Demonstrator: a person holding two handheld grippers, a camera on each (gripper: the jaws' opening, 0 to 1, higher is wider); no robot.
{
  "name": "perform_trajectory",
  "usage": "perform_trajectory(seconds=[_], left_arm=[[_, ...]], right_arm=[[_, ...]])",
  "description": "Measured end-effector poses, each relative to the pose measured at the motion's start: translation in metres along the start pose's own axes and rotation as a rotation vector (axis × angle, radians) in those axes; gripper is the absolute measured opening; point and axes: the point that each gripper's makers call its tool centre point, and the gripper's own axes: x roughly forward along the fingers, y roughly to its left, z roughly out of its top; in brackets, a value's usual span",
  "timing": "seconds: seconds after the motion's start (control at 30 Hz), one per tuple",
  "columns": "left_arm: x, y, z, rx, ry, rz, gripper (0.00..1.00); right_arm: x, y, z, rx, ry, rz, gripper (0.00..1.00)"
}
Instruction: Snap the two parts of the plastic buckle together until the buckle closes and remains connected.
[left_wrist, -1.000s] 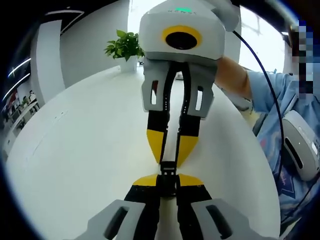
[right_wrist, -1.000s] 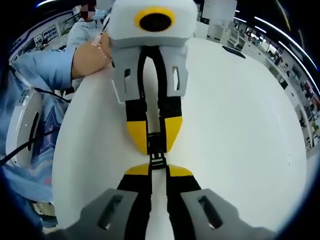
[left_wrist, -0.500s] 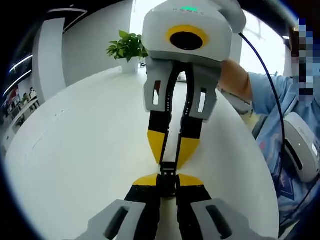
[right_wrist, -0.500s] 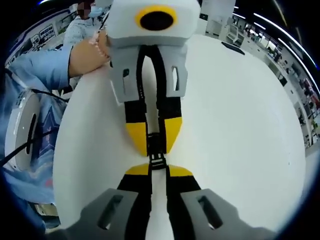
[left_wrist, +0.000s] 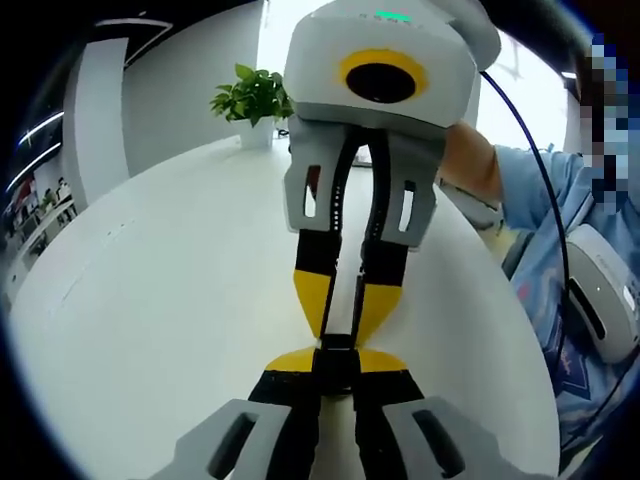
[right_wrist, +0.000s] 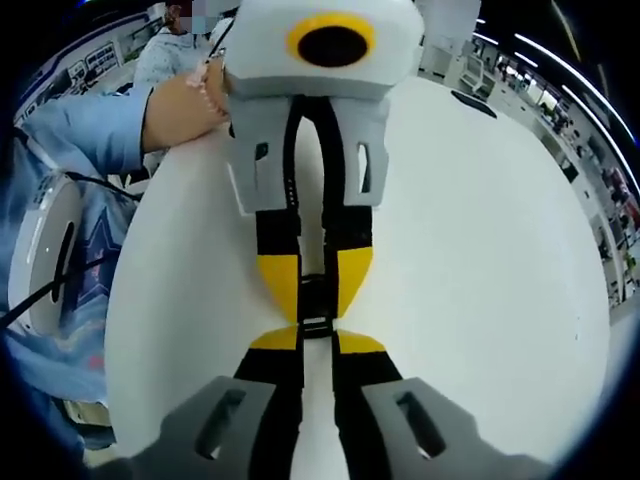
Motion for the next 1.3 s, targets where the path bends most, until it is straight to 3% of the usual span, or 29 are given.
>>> perform_trajectory(seconds=[0.8, 1.07, 1.3], left_arm=[[-0.002, -0.001, -0.003, 0.060, 0.045, -0.018, 0.11], [-0.014, 0.002, 0.002, 0.064, 0.023, -0.003, 0.11], [-0.021, 0.004, -0.005, 0.068, 0.044, -0.011, 0.11]], right_arm=[[-0.003, 0.010, 0.011, -0.031, -0.004, -0.016, 0.08], [-0.004, 0.009, 0.014, -0.052, -0.009, -0.016, 0.08], [-0.005, 0.007, 0.015, -0.066, -0.002, -0.015, 0.09]])
